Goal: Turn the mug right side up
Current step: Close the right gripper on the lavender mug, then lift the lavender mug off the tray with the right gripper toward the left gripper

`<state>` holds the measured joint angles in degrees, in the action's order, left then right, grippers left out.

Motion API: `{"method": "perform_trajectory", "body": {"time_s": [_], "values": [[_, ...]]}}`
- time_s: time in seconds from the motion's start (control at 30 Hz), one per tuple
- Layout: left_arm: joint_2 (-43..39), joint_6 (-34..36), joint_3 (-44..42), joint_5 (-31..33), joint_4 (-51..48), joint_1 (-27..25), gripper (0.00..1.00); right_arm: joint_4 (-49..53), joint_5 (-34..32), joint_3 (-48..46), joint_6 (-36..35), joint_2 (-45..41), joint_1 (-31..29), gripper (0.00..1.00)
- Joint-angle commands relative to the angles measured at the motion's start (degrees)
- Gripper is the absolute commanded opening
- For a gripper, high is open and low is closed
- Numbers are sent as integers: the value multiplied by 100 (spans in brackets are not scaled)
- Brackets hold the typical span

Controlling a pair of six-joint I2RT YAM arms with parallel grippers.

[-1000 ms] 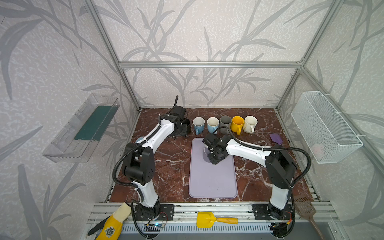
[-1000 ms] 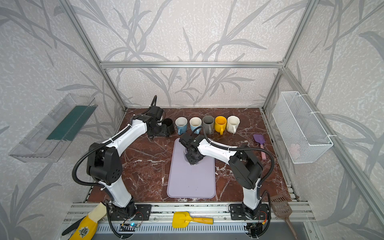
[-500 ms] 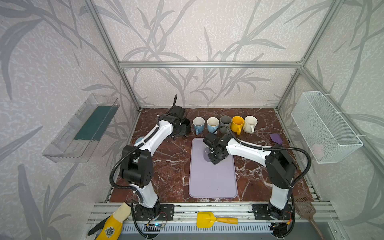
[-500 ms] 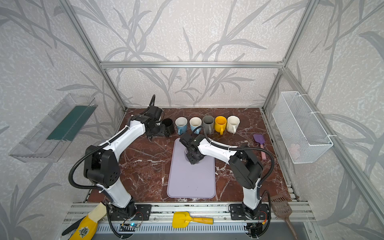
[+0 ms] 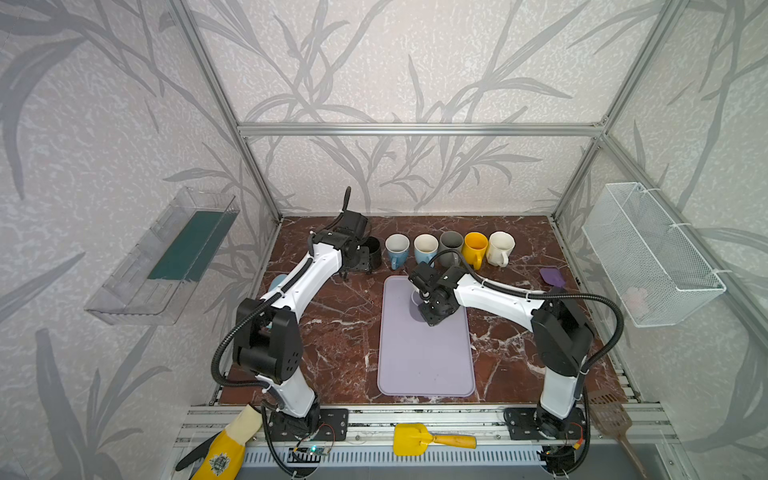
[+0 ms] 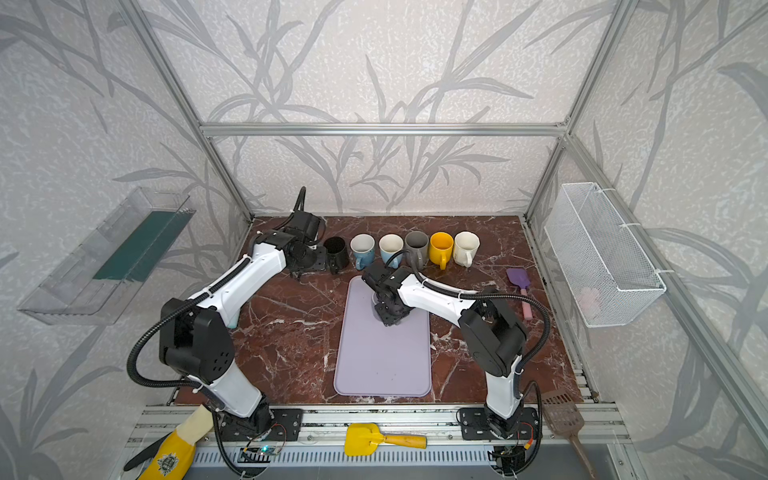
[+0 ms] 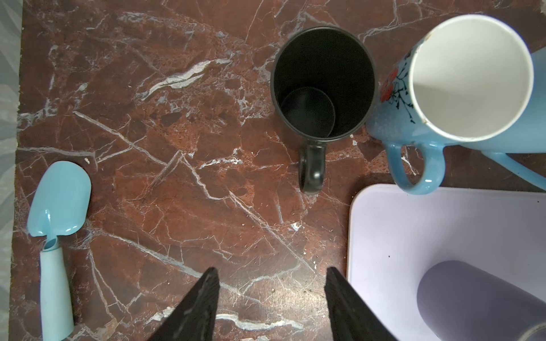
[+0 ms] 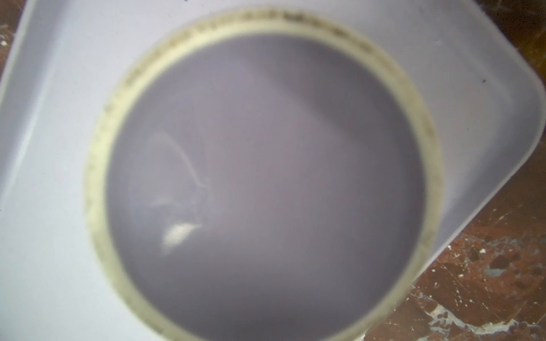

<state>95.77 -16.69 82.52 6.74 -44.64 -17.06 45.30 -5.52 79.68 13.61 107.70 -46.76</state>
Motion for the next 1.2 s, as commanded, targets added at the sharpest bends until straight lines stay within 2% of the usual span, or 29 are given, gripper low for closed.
{"method": "perform_trajectory", "body": {"time_s": [0.0, 0.23, 0.37, 0.73, 0.93, 1.17], "values": [[-359, -54, -129, 167, 158, 30, 60, 10, -12, 171, -42, -280, 61, 0], [-849, -1, -447, 82, 594, 32, 59, -268, 368, 187, -77, -567, 251, 0], [-1038, 55, -500, -48, 639, 36, 59, -508, 861, 240, -104, -733, 483, 0], [-1437, -14, -837, -1136, 1202, 192, 59, -1092, 2003, 252, -112, -1244, 1028, 0], [-1621, -115, -1005, -1700, 1544, 286, 59, -1804, 2796, 0, 86, -1526, 1300, 0], [-1891, -123, -1316, -2676, 2069, 368, 59, -2471, 3527, -73, 349, -1595, 1422, 0]]}}
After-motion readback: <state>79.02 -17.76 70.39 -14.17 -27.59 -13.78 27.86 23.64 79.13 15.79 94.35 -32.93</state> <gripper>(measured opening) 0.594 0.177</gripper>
